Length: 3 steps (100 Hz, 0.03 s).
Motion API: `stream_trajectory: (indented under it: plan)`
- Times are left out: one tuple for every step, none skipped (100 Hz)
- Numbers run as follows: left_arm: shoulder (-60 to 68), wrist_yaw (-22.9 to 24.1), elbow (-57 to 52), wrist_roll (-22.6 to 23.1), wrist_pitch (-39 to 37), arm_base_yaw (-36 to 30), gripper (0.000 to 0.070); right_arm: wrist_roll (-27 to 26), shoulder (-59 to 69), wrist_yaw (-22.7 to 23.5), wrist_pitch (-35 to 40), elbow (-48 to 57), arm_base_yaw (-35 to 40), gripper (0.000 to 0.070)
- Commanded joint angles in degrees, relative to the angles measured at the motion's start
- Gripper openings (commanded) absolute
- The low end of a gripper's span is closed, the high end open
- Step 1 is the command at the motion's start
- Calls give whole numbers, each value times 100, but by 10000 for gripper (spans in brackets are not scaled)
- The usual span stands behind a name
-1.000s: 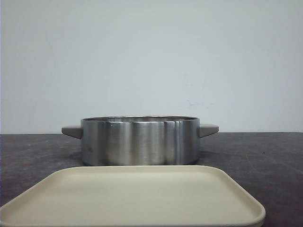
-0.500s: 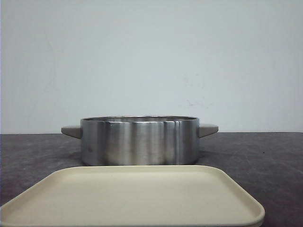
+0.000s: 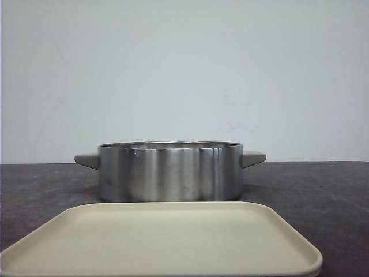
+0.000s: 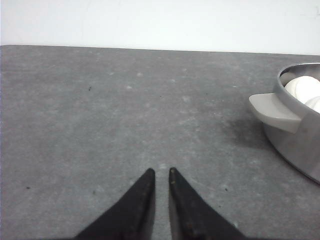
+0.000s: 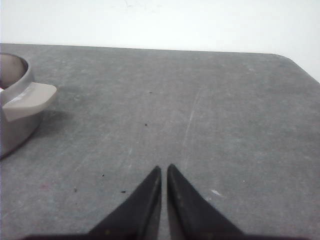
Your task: Steam buns
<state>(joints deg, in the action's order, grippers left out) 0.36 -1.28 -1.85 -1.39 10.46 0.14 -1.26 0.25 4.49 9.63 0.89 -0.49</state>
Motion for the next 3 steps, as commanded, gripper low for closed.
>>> stream_trajectory:
  plan:
    - [-4,11,103,68,28,11,0,42,-4,-2,-66,-24,-13,13]
    - [-4,11,103,68,28,11,0,42,-4,-2,-66,-24,-13,13]
    - [-4,11,103,68,28,11,0,42,-4,-2,-66,-24,-13,13]
